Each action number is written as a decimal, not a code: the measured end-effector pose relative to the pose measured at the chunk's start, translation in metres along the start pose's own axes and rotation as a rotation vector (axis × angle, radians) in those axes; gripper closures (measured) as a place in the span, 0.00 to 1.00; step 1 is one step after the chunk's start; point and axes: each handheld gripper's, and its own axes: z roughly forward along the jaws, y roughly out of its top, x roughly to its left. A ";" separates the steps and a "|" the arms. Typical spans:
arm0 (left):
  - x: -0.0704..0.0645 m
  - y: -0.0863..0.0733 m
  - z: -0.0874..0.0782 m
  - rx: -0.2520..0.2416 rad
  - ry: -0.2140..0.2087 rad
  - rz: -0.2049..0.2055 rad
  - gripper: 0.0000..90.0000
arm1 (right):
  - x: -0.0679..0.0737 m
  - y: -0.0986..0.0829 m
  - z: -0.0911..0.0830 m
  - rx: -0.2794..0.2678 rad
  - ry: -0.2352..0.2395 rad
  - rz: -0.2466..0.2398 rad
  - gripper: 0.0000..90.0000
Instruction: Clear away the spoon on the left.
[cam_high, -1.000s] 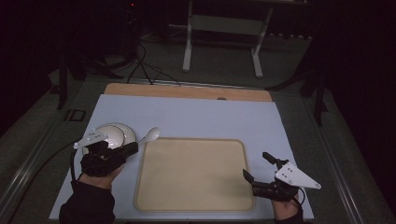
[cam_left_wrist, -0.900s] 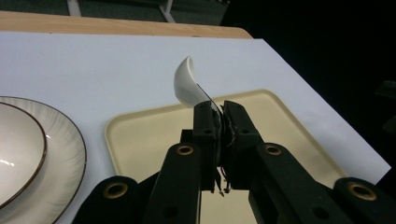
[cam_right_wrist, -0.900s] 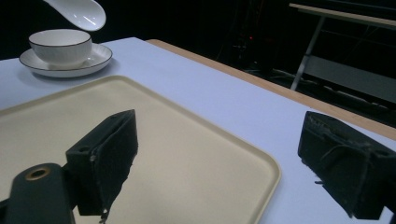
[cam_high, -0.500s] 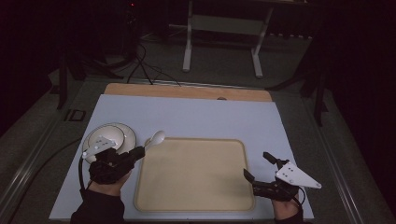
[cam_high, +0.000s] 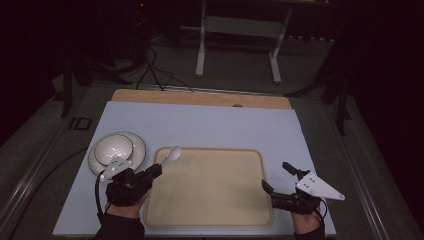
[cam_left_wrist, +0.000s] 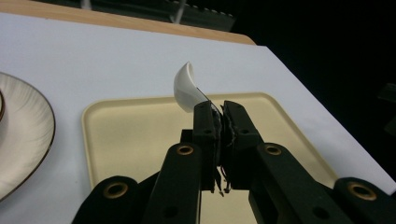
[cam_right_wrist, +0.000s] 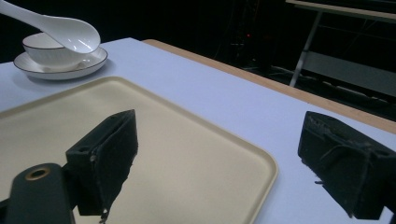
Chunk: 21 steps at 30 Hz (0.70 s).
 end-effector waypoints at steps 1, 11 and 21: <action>-0.002 -0.004 0.002 -0.006 0.008 -0.003 0.95 | 0.001 0.000 0.000 0.001 0.002 -0.003 0.13; -0.005 -0.029 0.017 -0.022 0.026 -0.037 0.95 | 0.001 0.000 0.000 -0.008 -0.002 -0.002 0.13; -0.009 -0.046 0.030 -0.017 0.057 -0.037 0.95 | 0.002 0.000 0.001 -0.002 0.003 -0.012 0.13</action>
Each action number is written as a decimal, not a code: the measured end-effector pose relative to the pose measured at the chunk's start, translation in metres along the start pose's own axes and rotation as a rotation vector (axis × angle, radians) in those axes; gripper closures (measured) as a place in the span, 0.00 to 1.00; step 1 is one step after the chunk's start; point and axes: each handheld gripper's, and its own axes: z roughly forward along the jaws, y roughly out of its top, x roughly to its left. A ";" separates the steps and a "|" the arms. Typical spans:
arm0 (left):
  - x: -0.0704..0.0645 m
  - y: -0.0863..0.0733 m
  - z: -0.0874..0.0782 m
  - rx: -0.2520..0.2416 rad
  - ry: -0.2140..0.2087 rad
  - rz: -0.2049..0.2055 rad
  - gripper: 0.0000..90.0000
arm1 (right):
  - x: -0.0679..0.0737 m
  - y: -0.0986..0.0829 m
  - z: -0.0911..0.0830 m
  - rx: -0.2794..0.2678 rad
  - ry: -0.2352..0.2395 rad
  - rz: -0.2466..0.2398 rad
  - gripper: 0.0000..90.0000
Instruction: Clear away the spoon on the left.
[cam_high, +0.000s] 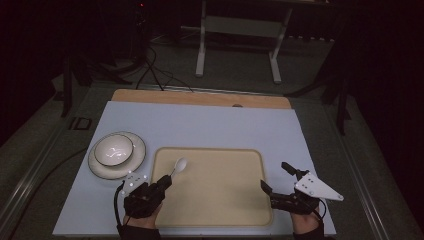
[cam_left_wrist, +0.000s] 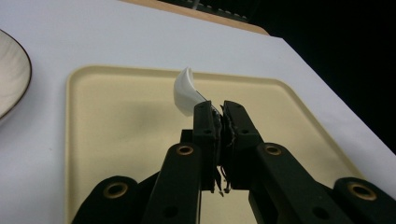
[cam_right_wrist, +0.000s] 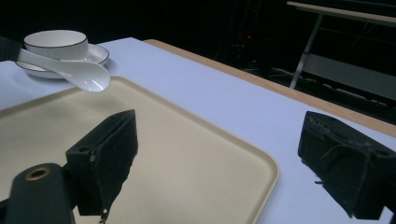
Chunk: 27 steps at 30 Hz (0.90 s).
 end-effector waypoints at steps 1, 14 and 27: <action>0.000 -0.001 0.001 -0.001 0.007 0.001 0.95 | 0.000 0.000 0.000 0.001 0.000 0.002 0.13; 0.004 -0.020 0.022 0.048 0.054 -0.019 0.95 | 0.001 0.000 0.000 0.001 0.001 -0.003 0.13; 0.005 -0.032 0.030 0.135 0.052 -0.037 0.94 | 0.001 0.000 -0.001 0.003 -0.003 -0.007 0.13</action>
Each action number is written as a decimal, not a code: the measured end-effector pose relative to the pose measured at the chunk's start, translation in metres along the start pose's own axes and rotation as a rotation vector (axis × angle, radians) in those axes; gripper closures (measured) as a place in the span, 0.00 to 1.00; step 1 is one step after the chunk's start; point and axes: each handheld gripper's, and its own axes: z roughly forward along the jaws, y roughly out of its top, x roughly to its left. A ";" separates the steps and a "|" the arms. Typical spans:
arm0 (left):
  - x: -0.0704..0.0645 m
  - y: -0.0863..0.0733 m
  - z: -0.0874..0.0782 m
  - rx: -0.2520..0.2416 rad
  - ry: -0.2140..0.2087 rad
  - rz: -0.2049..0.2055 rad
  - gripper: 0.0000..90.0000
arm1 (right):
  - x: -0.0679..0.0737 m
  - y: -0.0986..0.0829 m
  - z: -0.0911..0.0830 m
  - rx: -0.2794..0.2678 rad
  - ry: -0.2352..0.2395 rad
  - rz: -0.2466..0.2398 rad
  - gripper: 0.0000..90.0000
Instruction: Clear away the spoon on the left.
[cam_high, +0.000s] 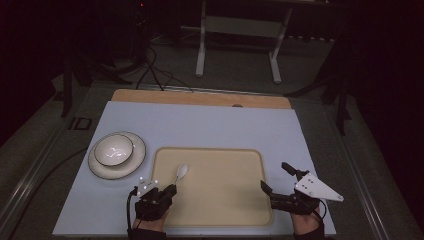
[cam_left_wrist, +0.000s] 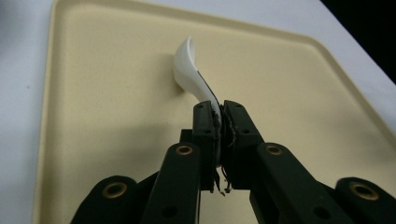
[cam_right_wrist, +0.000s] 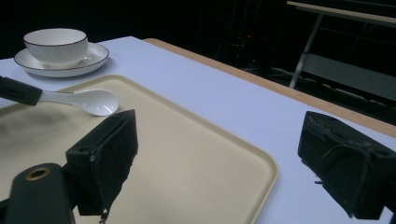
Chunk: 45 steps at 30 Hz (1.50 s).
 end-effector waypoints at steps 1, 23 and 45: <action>0.000 0.000 0.001 0.006 0.002 0.002 0.94 | 0.000 0.000 0.000 0.000 0.000 0.002 0.13; 0.004 -0.008 0.025 0.169 -0.007 0.006 0.86 | -0.001 0.000 0.001 0.006 0.014 0.006 0.13; 0.004 -0.011 0.026 0.177 -0.008 0.002 0.75 | -0.001 -0.001 0.001 0.008 0.013 0.006 0.13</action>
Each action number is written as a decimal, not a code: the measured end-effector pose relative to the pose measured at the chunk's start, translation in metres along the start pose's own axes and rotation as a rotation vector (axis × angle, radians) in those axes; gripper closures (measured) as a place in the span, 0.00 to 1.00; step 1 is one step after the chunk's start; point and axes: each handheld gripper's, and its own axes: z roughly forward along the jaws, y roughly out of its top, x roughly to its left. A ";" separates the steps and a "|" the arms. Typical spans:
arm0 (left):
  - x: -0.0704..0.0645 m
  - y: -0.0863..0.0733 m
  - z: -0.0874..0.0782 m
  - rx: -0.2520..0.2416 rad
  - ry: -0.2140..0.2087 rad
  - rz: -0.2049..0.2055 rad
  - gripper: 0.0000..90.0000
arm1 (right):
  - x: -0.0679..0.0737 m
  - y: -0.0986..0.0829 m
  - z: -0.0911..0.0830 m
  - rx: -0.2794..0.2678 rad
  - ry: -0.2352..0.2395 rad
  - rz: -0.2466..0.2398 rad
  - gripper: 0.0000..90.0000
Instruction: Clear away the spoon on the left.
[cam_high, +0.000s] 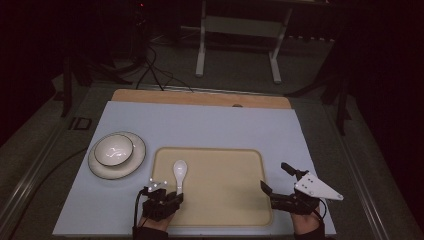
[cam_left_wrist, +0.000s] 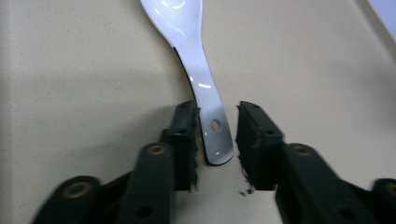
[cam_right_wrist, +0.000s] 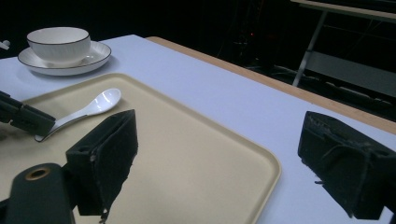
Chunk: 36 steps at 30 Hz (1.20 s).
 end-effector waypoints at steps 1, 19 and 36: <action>0.000 0.000 -0.001 -0.002 0.003 0.001 0.75 | 0.000 0.000 0.000 0.000 0.000 0.000 0.13; -0.010 0.028 -0.018 -0.071 -0.068 0.078 0.28 | -0.001 -0.003 -0.005 0.004 -0.015 0.005 0.13; -0.009 0.057 -0.032 -0.084 -0.075 0.249 0.02 | 0.000 -0.002 -0.006 0.002 -0.001 0.000 0.13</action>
